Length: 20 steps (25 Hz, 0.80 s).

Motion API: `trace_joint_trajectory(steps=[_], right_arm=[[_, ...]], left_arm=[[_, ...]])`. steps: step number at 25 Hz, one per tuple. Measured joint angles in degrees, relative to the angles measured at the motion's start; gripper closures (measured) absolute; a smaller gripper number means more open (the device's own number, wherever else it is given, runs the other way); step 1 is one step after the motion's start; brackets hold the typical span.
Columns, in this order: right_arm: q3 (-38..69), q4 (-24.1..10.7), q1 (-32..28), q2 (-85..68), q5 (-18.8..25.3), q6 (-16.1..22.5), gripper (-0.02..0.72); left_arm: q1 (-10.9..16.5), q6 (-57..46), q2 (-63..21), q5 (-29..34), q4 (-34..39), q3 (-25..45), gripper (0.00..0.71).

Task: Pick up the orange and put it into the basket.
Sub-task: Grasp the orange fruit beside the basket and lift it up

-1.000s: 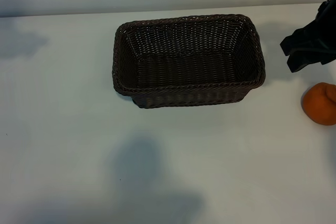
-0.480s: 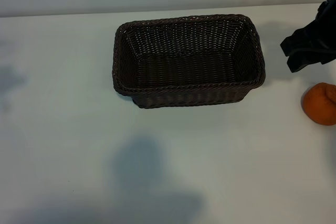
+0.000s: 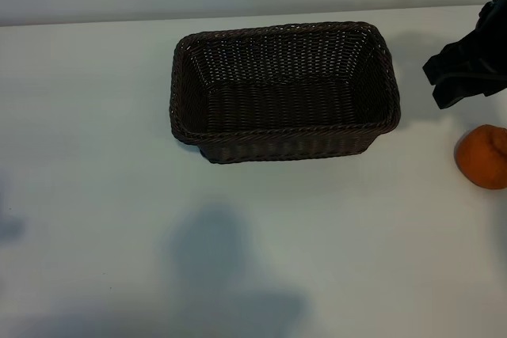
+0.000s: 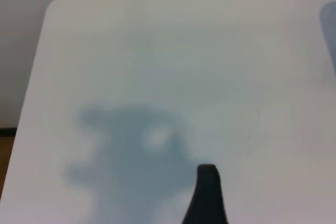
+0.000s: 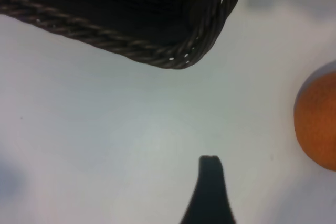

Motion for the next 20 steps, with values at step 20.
trace_joint_trajectory(steps=[20], right_arm=[[0.0, 0.0, 0.0, 0.0, 0.0, 0.0, 0.156]], left_arm=[[-3.9, -1.8, -17.2, 1.5, -5.8, 16.4, 0.114]])
